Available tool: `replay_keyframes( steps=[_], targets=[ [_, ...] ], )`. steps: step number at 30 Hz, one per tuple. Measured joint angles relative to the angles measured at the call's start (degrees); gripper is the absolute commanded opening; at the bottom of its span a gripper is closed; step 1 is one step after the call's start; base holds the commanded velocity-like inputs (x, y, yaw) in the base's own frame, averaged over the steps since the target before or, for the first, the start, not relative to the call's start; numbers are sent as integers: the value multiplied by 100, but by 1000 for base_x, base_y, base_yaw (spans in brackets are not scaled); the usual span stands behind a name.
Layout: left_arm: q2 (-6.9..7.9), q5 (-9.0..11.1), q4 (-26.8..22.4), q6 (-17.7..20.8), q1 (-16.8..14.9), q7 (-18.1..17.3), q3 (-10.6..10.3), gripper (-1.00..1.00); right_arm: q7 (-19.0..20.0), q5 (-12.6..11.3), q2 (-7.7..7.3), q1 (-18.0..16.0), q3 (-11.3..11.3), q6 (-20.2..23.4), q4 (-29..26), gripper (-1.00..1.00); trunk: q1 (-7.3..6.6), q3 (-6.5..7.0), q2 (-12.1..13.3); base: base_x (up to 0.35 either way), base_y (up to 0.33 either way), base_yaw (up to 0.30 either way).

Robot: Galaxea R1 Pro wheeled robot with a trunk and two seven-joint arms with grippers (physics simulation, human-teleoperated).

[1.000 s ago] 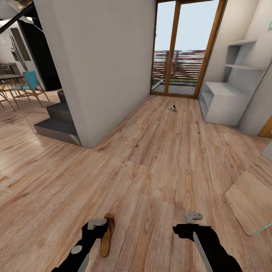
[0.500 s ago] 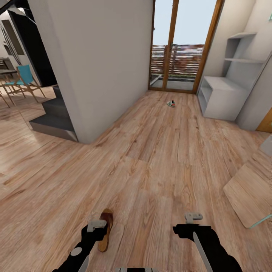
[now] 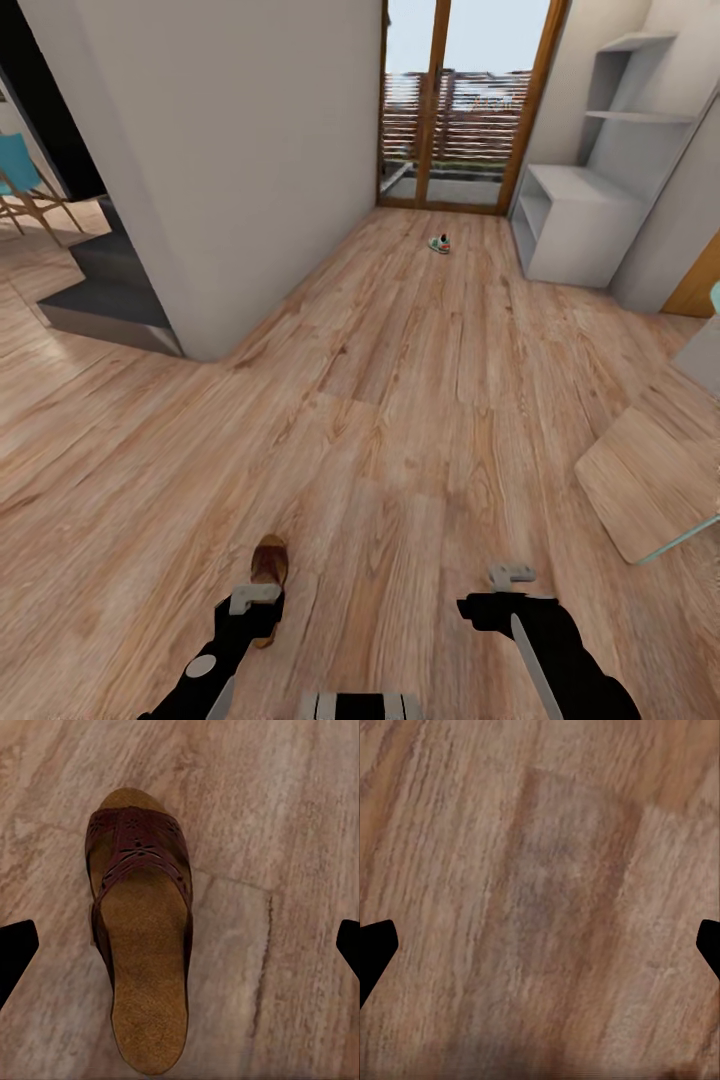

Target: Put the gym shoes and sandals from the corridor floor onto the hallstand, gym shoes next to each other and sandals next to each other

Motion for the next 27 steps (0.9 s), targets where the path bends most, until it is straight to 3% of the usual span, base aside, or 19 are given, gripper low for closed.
replay_keyframes(
  steps=[5,8,9,11,17,27],
  targets=[
    [0,-5,0,0,0,0,5,100,0,4,1,0,17,-69,0,100,13,-153,-7,0,0,-101],
    [4,-7,-1,0,0,0,7,100,-1,30,-2,-2,12,-610,-45,100,21,-227,-11,0,0,-23],
    [6,-8,0,0,0,0,8,100,0,43,5,-7,12,-992,-330,100,20,-228,-11,0,0,-8],
    [17,-5,0,0,0,0,8,100,0,50,14,-8,20,-1235,-835,100,20,-230,-11,0,0,-6],
    [51,-3,0,0,0,0,8,100,0,43,29,-9,36,-1439,-1455,100,20,-231,-11,0,0,-2],
    [56,0,0,0,0,0,17,100,2,-2,35,-7,34,-1494,-1577,100,20,-232,-11,0,0,0]
  ],
)
